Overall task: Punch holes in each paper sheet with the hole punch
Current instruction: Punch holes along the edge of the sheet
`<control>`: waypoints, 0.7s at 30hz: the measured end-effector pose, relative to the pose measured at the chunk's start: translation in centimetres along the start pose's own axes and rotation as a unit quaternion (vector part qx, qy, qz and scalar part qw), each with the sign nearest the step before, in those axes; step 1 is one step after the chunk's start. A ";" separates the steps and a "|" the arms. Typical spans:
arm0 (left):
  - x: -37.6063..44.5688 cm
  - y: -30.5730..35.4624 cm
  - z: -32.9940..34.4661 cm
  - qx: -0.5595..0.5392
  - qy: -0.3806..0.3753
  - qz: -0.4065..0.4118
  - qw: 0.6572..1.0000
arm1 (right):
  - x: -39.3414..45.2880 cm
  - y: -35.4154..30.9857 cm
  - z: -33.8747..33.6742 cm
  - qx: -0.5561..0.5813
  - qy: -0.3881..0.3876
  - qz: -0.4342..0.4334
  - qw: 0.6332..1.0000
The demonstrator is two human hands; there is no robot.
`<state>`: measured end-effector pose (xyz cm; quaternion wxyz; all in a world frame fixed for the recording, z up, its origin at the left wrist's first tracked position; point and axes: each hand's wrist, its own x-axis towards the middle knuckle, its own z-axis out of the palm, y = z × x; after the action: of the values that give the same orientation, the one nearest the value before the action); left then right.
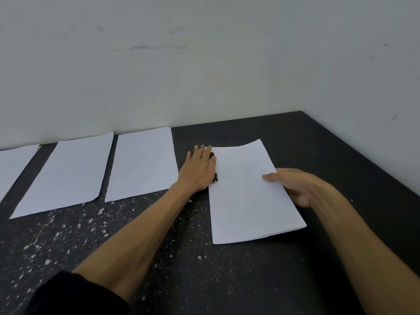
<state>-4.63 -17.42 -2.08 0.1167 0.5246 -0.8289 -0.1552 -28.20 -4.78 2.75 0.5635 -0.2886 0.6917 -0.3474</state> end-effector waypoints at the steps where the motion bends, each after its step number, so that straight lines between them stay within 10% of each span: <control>1: 0.0 -0.1 0.0 -0.003 -0.004 -0.001 1.000 | 0.0 -0.1 0.1 -0.001 -0.003 0.003 1.000; 21: -0.3 0.1 -0.2 -0.018 -0.006 -0.009 1.000 | -0.4 0.1 0.4 0.011 0.006 -0.009 1.000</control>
<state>-4.50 -17.18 -1.87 0.1196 0.5287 -0.8220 -0.1746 -27.68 -4.47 2.88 0.5591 -0.2864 0.6887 -0.3621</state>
